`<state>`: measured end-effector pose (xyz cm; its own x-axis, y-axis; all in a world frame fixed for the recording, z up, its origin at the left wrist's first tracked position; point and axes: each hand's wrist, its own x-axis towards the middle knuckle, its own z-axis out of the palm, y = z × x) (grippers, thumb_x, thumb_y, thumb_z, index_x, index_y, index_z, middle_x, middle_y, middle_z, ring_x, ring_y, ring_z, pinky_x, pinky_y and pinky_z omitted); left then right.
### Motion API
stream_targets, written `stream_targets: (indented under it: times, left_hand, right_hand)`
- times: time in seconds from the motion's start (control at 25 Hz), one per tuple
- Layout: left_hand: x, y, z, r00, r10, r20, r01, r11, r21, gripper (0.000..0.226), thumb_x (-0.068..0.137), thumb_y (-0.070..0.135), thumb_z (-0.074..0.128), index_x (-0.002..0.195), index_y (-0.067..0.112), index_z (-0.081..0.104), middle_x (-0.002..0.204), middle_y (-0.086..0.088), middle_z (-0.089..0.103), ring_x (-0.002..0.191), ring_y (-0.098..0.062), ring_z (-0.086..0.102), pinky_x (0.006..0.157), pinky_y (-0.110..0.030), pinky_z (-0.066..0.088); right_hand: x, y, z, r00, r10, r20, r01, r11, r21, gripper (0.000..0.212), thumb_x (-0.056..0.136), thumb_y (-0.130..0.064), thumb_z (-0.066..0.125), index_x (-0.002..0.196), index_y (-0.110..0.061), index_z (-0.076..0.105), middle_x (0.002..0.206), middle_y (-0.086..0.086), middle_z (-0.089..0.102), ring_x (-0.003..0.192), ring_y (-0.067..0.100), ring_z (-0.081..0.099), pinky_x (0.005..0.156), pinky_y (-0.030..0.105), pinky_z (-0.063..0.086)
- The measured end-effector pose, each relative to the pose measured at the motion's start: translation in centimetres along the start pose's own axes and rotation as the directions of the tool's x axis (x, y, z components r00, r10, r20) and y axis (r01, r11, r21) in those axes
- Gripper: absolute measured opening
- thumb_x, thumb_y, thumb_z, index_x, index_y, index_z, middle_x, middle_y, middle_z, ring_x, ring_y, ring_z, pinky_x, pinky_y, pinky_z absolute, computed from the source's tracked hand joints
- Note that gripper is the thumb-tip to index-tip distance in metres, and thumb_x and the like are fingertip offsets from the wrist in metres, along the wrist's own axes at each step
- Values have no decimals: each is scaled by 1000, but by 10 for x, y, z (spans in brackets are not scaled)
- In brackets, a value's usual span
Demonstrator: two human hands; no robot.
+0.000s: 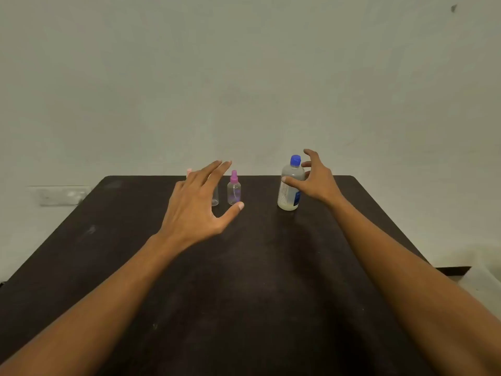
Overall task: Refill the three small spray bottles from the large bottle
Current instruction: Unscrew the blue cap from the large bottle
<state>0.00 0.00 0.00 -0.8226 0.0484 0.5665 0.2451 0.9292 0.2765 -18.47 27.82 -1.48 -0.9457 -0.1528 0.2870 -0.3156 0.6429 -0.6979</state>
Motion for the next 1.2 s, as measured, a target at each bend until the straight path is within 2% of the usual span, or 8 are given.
stream_targets:
  times: [0.2,0.4,0.48,0.64,0.8,0.92,1.04,1.2]
  left_hand:
    - [-3,-5,11,999,-18,35,19,1000,-11,87,88,74,55,162,34,32,166,5,40,150,-26,43,117,-57,37]
    - [-1,-4,18,1000,12,24,-11,999,-53,81,88,71,57,157,32,40,160,7,48,139,-19,55,116,-45,40]
    - [-1,-2,22,999,1,34,3,996,-95,80,88,71,57,156,33,41,157,8,51,135,-17,57,108,-35,41]
    - [-6,10,26,992,-93,88,109,974,-198,78,85,75,58,153,40,43,143,19,60,121,-3,62,95,-32,52]
    - [-13,33,31,978,-148,146,186,938,-293,85,82,75,66,154,38,43,151,12,57,128,-9,61,107,-46,54]
    - [-22,59,33,966,-158,203,226,899,-376,91,81,66,78,158,36,39,159,10,49,135,-11,57,114,-52,49]
    - [-31,84,31,972,-129,197,208,863,-460,97,79,64,82,159,37,35,158,12,50,134,-9,57,114,-42,49]
    - [-46,110,17,990,-122,67,139,818,-558,76,78,61,85,141,42,47,128,24,64,112,4,65,93,-8,50]
  right_hand:
    - [7,14,7,999,36,26,-35,998,-43,103,78,-49,89,159,-23,31,149,12,57,126,34,64,104,50,54]
    - [11,23,10,999,32,6,-31,998,-57,82,79,-45,90,145,-14,53,138,8,65,121,28,67,96,38,56]
    - [11,22,7,1000,20,-10,-20,998,-57,76,77,-46,91,138,-13,59,132,7,68,112,22,67,90,31,54]
    - [-5,12,-5,1000,-19,-15,18,998,-64,78,72,-49,93,135,-15,63,125,3,72,101,13,65,87,27,54]
    - [-42,-10,-24,995,-95,1,95,995,-28,75,70,-53,93,130,-19,66,110,-8,72,88,3,69,80,17,56]
    - [-78,-37,-42,986,-168,8,168,986,-1,71,70,-57,91,128,-23,67,105,-15,69,86,-4,68,66,6,50]
    - [-115,-66,-57,970,-242,11,241,970,43,69,69,-62,89,126,-27,68,103,-17,71,87,-3,70,67,2,50]
    - [-160,-95,-70,941,-335,42,329,938,106,68,64,-68,87,121,-34,71,101,-21,75,92,-4,72,76,11,58]
